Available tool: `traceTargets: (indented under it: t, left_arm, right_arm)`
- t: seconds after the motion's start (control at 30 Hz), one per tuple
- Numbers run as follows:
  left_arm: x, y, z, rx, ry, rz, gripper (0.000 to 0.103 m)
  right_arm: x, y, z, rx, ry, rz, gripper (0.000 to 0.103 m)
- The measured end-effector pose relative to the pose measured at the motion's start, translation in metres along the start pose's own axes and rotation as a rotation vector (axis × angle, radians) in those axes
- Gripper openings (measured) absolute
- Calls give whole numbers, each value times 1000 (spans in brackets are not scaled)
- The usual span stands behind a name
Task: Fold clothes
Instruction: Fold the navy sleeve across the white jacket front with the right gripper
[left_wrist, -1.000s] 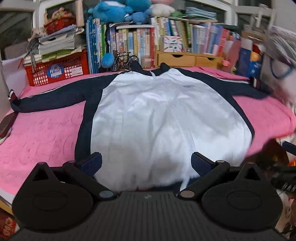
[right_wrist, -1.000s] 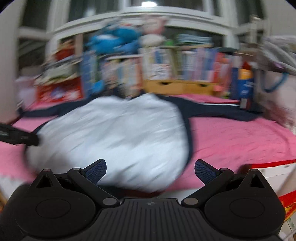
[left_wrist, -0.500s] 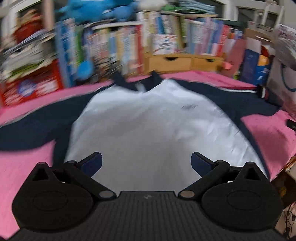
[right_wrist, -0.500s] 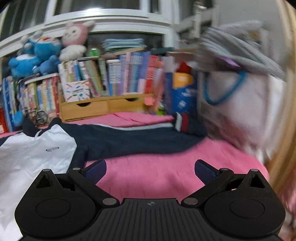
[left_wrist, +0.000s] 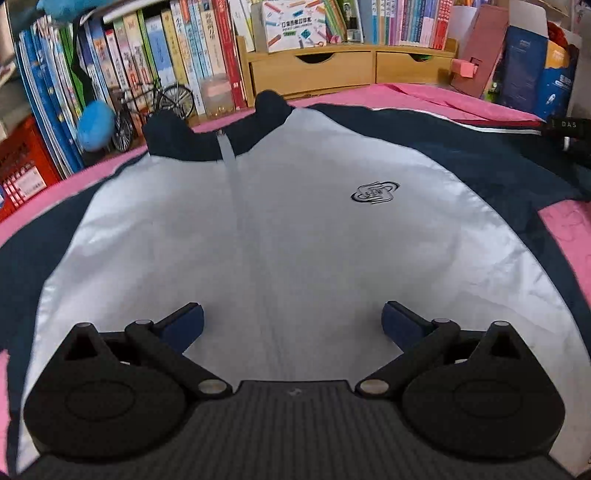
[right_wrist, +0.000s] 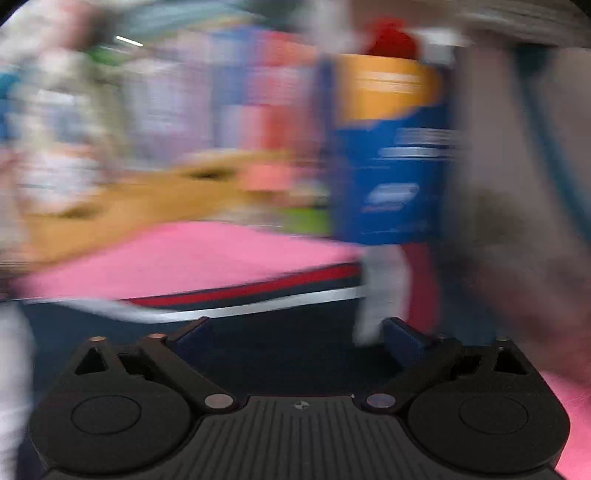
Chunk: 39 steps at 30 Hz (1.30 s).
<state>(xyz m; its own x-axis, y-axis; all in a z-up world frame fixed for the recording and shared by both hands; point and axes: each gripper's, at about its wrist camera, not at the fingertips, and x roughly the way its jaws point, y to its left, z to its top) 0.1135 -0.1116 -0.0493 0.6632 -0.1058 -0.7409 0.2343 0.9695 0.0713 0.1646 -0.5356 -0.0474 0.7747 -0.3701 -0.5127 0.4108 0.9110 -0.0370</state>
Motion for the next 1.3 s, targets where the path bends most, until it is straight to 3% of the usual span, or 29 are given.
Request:
traceTargets:
  t: [0.03, 0.1, 0.17, 0.23, 0.27, 0.3, 0.43, 0.5, 0.63, 0.77, 0.87, 0.97, 1.07, 1.17, 1.3]
  left_arm:
    - [2, 2, -2, -9, -12, -10, 103]
    - [4, 4, -7, -7, -62, -23, 103]
    - [6, 3, -11, -3, -114, -31, 103]
    - [7, 3, -12, -7, -128, -37, 103]
    - [7, 3, -11, -10, -128, -39, 103]
    - [7, 3, -11, -12, -128, -42, 103]
    - [7, 5, -11, -23, -134, -45, 103]
    - [4, 12, -13, -61, -148, -39, 103]
    - [-20, 54, -24, -199, -163, -36, 103]
    - [-59, 120, -53, -326, -201, 82, 103]
    - [-77, 162, -79, -398, -207, 191, 103]
    - [-80, 182, -99, -405, -177, 243, 103]
    - [-70, 188, -113, -394, -145, 234, 103]
    - [-68, 187, -119, -388, -183, 223, 103]
    - [-66, 187, -117, -379, -183, 223, 103]
  right_arm:
    - [3, -4, 2, -31, -23, -101, 94]
    - [-4, -6, -3, -144, -127, -195, 101]
    - [1, -5, -9, -232, -98, -166, 103]
    - [15, -3, -15, -289, -53, -194, 101]
    - [22, -5, -16, -277, -33, -194, 87]
    - [28, -8, -16, -238, 1, -172, 55]
    - [14, 3, -3, -95, -23, -152, 47]
    - [-14, 31, 7, -106, -82, -79, 47]
    - [-83, 117, 25, -164, -184, 225, 47]
    - [-127, 238, 14, -205, -90, 670, 48]
    - [-150, 338, -20, -319, 5, 843, 49]
    - [-170, 422, -58, -427, 98, 890, 49]
    - [-179, 471, -88, -530, 155, 855, 56]
    - [-188, 490, -100, -599, 128, 808, 74]
    - [-195, 490, -99, -597, 132, 789, 82]
